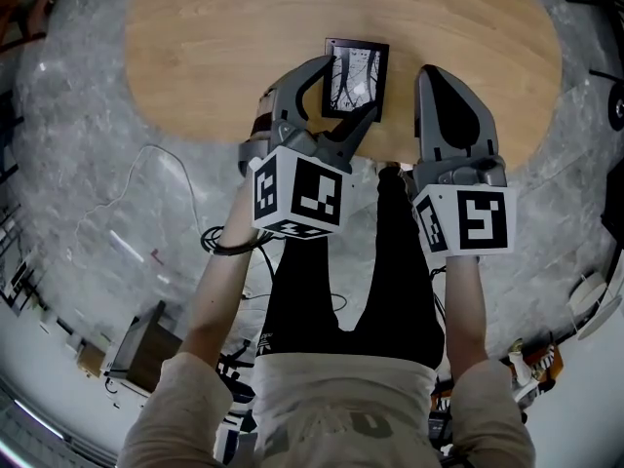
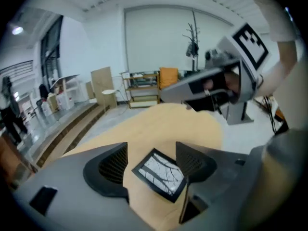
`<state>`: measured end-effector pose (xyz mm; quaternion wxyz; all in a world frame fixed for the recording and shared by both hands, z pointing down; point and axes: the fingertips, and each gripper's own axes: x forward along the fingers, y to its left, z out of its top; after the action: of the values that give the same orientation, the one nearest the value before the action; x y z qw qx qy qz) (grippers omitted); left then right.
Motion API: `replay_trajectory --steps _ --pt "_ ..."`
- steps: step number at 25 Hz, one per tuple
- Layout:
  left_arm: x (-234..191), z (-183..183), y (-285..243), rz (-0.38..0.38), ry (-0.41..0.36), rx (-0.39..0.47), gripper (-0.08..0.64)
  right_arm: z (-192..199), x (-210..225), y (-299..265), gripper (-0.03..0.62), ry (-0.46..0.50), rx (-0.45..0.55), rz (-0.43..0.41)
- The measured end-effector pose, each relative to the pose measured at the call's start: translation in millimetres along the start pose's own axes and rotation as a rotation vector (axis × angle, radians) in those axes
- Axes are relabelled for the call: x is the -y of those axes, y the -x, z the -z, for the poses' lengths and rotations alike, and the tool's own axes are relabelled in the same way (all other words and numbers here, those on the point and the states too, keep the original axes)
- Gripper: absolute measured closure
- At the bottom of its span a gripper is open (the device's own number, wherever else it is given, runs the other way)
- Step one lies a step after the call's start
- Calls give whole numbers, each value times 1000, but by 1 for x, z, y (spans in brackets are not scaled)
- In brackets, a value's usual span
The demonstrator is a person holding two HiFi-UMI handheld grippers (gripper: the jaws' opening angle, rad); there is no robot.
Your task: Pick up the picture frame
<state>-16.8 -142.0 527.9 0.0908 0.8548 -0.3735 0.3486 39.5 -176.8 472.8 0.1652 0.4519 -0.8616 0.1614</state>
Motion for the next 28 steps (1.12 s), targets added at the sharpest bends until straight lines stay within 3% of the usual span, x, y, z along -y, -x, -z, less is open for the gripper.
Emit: replay_trajectory --steps 3,6,11,17,28 --pt "35 29 -10 123 -193 -144 265 11 -3 3 587 13 -32 -14" --pt "67 61 -22 236 -285 -235 262 24 -6 5 588 26 -65 -28" --pt "94 108 -43 303 -273 -358 243 41 -8 7 586 16 -106 -37" --pt "113 134 -51 375 -251 -451 192 51 -13 6 587 8 -126 -57" --pt "121 151 -56 399 -275 -497 190 61 -25 6 588 -16 -144 -90"
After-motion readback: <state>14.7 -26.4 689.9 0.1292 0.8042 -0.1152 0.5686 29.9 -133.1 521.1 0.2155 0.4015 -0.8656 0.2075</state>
